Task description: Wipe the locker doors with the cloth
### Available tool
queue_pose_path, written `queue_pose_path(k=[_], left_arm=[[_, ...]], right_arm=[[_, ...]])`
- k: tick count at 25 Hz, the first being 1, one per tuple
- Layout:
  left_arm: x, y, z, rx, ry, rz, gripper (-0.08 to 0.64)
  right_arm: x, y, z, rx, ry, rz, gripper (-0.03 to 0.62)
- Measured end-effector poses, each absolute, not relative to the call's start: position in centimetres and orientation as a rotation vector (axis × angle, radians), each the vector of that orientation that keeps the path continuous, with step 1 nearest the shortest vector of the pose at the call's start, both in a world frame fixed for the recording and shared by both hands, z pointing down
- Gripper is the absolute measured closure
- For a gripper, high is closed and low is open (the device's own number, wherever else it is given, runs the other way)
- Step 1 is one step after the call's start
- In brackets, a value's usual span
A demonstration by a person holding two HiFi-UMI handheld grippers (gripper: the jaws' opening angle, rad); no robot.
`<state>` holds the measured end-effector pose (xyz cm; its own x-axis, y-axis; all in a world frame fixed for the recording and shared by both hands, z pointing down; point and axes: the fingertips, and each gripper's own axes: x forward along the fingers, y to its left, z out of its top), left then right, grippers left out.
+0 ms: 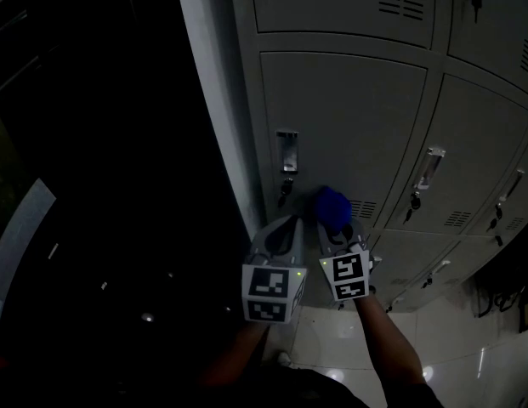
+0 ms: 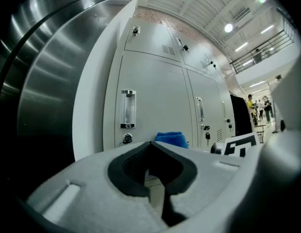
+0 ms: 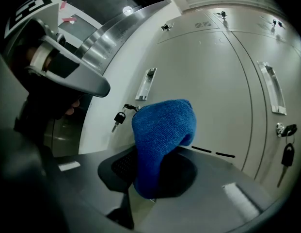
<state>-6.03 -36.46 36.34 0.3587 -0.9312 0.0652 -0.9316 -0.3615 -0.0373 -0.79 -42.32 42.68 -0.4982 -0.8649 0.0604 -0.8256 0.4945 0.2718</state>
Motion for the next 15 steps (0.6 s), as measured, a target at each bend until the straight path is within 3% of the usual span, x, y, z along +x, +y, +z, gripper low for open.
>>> queue_pose_path(k=[15], left_arm=[[0.1,-36.8,36.5,2.664,-1.629,0.111,0.555]], right_arm=[[9.8,-41.9,43.0,1.667,-2.381,-0.251,0.52]])
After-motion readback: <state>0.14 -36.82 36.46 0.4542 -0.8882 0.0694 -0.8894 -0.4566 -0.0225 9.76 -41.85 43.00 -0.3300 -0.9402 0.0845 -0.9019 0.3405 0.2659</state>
